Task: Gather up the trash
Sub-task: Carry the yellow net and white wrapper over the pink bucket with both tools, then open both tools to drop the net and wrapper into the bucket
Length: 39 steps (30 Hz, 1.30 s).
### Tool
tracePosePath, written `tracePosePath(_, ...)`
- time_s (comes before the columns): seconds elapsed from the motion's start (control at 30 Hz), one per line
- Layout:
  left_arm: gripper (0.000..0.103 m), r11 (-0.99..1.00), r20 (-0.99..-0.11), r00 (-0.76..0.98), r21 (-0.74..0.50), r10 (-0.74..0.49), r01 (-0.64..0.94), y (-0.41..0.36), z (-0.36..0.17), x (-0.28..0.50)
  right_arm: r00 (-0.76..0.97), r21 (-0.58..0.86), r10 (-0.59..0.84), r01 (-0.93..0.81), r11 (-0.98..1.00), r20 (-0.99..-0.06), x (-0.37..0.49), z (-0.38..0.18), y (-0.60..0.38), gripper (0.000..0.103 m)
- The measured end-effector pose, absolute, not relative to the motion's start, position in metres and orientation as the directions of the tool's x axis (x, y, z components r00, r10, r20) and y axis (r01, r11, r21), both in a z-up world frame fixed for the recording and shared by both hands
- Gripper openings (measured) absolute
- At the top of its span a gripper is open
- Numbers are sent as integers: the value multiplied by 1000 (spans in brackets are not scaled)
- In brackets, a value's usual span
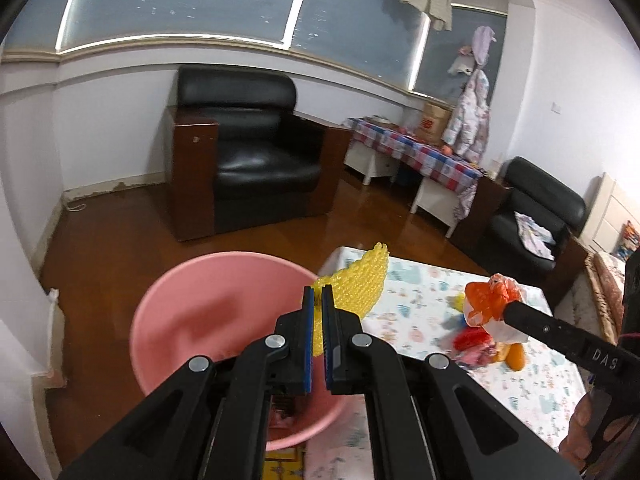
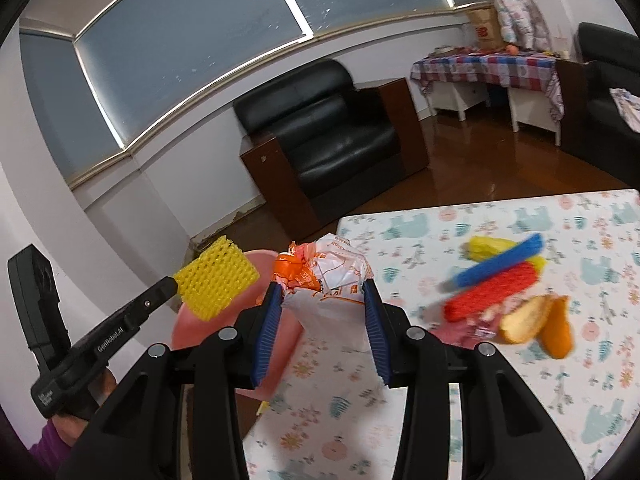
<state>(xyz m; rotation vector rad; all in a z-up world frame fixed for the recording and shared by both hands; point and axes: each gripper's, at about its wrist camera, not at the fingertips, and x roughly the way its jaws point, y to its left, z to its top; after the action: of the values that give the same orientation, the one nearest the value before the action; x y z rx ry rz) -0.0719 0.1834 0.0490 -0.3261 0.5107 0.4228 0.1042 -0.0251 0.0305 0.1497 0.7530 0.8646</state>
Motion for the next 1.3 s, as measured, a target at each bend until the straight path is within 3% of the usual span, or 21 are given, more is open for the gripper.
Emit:
tracePosePath(0.4, 3, 814, -559, 722, -136, 408, -565, 214, 31, -99, 289, 402, 760, -711, 577, -582, 91, 19, 55, 42)
tracePosePath(0.8, 4, 785, -632, 671, -154, 389, -600, 235, 0, -110, 206, 381, 721, -736, 560, -661, 77, -11, 101, 42)
tracePosePath(1.13, 4, 784, -638, 675, -173, 371, -595, 238, -8, -117, 204, 356, 700, -744, 565, -684, 67, -16, 113, 42)
tracePosePath(1.2, 10, 787, -637, 678, -176, 366, -591, 237, -8, -118, 204, 354, 698, -744, 567, -687, 67, -16, 116, 43)
tracePosePath(1.27, 27, 787, -638, 679, -181, 363, -590, 236, -6, -118, 194, 365, 696, -738, 568, -691, 68, -18, 116, 43)
tracePosePath(1.3, 31, 785, -638, 679, -184, 362, -591, 236, -6, -119, 187, 373, 696, -734, 568, -693, 68, -19, 116, 43)
